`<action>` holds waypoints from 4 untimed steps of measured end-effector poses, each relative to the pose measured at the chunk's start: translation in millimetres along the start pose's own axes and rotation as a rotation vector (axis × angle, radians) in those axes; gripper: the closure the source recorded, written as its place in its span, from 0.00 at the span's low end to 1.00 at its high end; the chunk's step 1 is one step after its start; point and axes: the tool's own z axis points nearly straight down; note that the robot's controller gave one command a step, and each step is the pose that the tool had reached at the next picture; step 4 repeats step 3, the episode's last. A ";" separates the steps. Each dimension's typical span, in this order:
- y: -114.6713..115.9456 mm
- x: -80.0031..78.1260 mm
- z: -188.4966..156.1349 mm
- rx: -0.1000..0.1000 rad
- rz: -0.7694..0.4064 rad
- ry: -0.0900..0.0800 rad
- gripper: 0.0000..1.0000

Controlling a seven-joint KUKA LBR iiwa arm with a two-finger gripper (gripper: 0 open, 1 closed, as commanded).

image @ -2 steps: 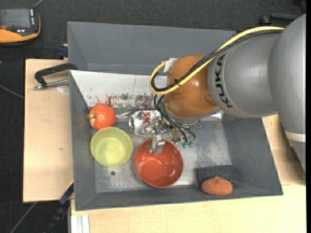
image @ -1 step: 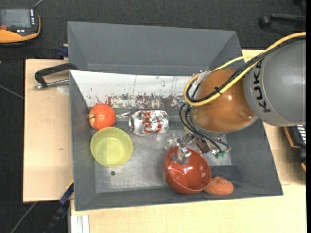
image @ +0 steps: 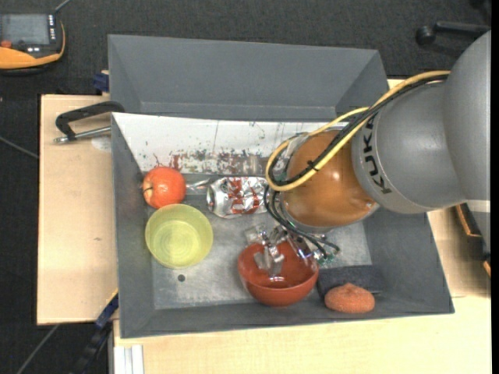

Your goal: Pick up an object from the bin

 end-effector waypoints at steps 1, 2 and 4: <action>-1.3 -0.5 -2.6 0.002 0.001 -0.003 1.00; -23.6 -22.6 -0.9 0.003 0.020 -0.009 1.00; -33.8 -39.7 0.1 0.002 0.124 -0.014 1.00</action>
Offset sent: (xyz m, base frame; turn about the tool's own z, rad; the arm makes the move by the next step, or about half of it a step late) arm 0.0000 0.0000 0.0000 0.0000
